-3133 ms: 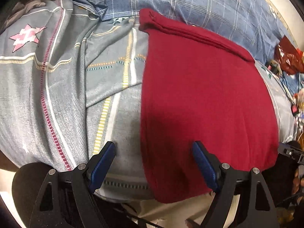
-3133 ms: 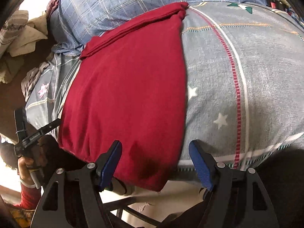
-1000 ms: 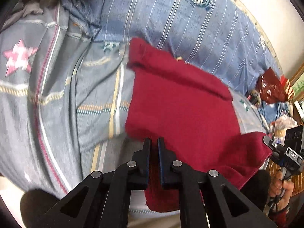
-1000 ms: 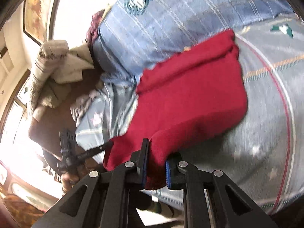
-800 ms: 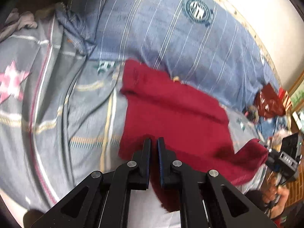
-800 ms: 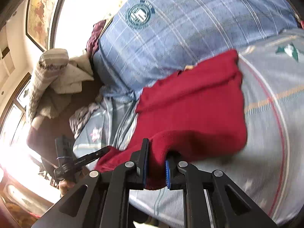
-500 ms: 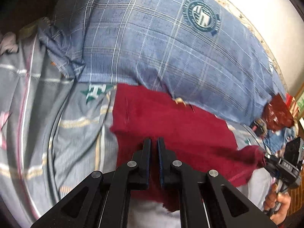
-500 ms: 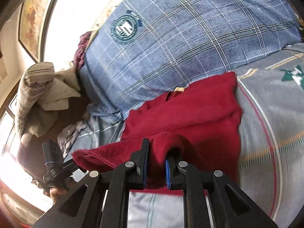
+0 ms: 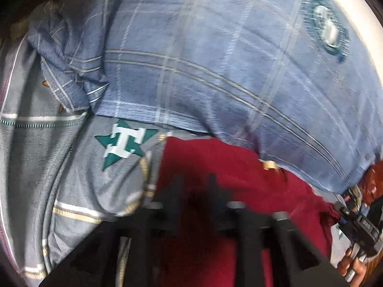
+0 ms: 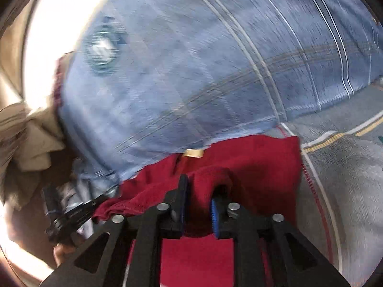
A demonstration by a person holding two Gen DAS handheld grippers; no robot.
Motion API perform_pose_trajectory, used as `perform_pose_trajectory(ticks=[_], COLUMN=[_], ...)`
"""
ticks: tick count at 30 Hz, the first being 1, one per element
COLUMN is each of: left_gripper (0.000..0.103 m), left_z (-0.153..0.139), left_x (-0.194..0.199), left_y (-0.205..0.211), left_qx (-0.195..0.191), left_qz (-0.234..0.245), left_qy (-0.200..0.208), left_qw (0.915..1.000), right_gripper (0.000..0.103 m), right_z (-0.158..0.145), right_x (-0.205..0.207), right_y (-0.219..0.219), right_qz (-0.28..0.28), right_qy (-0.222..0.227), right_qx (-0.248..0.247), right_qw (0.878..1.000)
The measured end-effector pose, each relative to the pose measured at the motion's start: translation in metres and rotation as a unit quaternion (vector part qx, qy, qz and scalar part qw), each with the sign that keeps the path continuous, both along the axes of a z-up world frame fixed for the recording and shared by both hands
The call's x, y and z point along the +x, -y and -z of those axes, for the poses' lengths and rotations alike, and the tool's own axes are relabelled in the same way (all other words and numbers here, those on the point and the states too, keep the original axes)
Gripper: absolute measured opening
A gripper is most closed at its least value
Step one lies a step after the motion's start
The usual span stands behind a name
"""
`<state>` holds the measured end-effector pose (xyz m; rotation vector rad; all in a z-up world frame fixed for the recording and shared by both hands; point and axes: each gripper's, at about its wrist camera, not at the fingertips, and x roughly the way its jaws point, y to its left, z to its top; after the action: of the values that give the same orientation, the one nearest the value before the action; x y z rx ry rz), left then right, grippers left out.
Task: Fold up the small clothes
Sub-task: 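Grasp the hem with both grippers and lift it toward the collar, then lay the hem onto the collar and open both grippers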
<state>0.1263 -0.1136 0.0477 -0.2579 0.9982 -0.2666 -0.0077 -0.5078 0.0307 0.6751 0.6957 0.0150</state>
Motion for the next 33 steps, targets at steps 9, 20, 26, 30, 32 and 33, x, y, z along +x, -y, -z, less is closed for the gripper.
perform_pose_trajectory(ticks=[9,20,26,30,32,33], left_gripper=[0.058,0.064,0.071,0.071,0.071,0.070], left_z=[0.001,0.050,0.067,0.065,0.061,0.058], left_x=[-0.001,0.032,0.047,0.045,0.041,0.038], left_y=[-0.005,0.047,0.050,0.050,0.049,0.049], left_qx=[0.009,0.112,0.113,0.121,0.124,0.125], left_qz=[0.001,0.022,0.008,0.011,0.014,0.016], left_qy=[0.036,0.009,0.001,0.006,0.009,0.010], left_qw=[0.9993,0.9934,0.9936,0.9926,0.9921,0.9920], right_gripper=[0.058,0.054,0.052,0.053,0.054,0.054], right_z=[-0.022,0.016,0.036,0.032,0.021,0.017], right_x=[-0.038,0.026,0.055,0.050,0.036,0.030], right_y=[0.008,-0.029,-0.002,-0.003,-0.007,-0.008], right_qz=[0.008,-0.010,0.016,0.020,0.023,0.024], right_qy=[0.060,-0.038,-0.072,-0.070,-0.064,-0.060], right_qx=[-0.016,-0.147,-0.149,-0.149,-0.145,-0.144], right_qw=[0.998,0.988,0.986,0.986,0.987,0.988])
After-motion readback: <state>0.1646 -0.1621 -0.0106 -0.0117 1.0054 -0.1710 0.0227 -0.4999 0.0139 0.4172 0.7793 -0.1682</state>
